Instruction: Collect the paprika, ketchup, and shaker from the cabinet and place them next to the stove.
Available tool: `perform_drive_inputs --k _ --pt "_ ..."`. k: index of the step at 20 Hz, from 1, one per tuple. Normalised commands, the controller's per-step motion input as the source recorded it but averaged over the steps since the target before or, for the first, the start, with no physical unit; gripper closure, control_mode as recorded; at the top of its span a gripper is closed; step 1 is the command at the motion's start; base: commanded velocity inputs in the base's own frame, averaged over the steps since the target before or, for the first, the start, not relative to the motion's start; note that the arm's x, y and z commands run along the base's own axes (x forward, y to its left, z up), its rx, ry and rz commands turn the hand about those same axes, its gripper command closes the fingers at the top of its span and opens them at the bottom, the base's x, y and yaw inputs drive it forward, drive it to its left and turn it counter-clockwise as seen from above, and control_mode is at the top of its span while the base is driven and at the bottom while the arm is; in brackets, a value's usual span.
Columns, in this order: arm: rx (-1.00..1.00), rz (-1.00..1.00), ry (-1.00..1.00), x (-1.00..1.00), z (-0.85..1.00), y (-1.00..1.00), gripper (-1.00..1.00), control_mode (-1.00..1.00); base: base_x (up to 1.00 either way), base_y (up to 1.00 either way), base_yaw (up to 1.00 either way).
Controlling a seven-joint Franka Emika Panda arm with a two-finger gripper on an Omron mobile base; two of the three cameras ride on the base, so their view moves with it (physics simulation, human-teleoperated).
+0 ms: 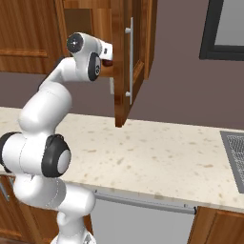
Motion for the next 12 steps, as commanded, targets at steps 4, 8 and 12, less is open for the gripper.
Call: perform_drive_inputs --k 4,8,12 --pt "0.0 0.0 -0.07 -0.59 0.0 0.06 1.0 -1.0 0.0 0.0 0.0" --pt "0.0 0.0 -0.03 -0.59 0.0 0.1 1.0 -1.0 0.0 0.0 0.0" --pt "0.0 0.0 -0.03 -0.64 -0.01 0.1 1.0 -1.0 0.0 0.0 0.0"
